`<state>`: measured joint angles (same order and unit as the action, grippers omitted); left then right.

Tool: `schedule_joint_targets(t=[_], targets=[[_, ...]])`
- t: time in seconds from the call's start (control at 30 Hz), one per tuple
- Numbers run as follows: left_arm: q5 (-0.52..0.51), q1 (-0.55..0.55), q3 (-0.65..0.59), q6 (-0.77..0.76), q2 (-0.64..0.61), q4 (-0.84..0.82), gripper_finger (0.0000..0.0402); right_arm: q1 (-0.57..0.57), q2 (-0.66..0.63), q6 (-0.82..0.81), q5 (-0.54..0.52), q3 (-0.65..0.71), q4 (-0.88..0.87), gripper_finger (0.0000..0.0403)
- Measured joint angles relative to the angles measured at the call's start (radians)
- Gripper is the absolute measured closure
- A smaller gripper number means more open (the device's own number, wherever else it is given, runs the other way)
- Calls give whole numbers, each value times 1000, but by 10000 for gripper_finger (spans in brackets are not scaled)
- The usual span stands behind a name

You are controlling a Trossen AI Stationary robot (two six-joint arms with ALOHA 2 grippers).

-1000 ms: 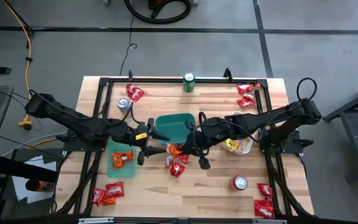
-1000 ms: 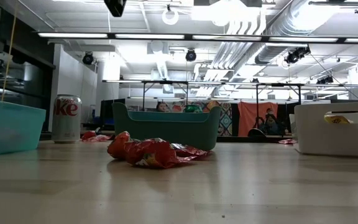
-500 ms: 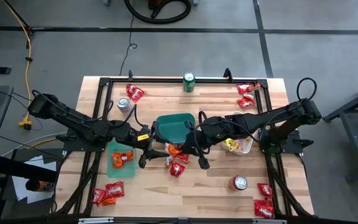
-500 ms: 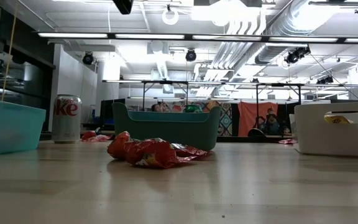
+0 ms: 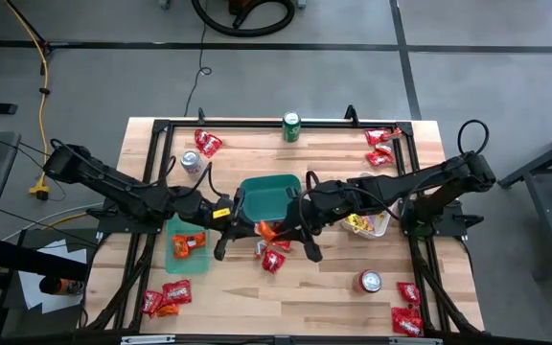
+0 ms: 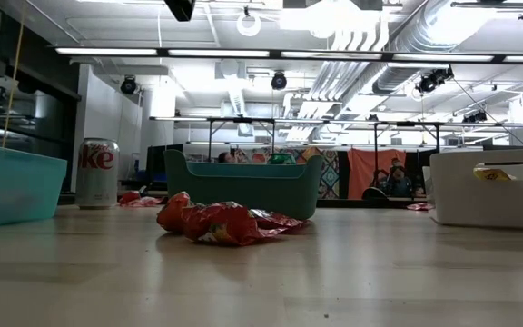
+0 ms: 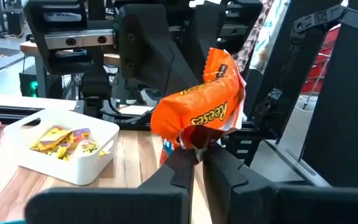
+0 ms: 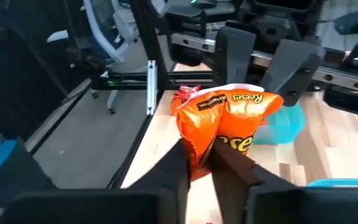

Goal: Sort candy
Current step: Put the orange chocolate into the light green bin

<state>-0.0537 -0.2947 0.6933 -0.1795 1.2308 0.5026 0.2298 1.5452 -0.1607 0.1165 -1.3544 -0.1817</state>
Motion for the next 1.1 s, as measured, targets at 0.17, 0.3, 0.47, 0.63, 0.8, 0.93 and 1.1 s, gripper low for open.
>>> schedule_joint_targets(t=[0.17, 0.3, 0.47, 0.63, 0.8, 0.93, 1.1], targets=[[2, 1, 0, 0, -15, -23, 400, 0, -3, -66, -42, 0, -4, 269], [-4, 1, 0, 16, -84, -151, 401, -6, -33, -19, -44, 0, -35, 212], [-53, 2, 1, -17, -243, -420, 401, -33, -100, -20, -66, 0, -112, 185], [-60, -6, 3, -363, -411, -937, 401, -46, -151, -77, -172, 0, -252, 183], [-17, -99, 1, -661, -448, -1357, 401, -47, -142, -165, -210, 0, -366, 183], [12, -198, 1, -775, -439, -1478, 401, -46, -117, -179, -210, 0, -424, 183], [23, -283, 1, -882, -433, -1568, 401, -46, -109, -178, -210, 0, -444, 183]])
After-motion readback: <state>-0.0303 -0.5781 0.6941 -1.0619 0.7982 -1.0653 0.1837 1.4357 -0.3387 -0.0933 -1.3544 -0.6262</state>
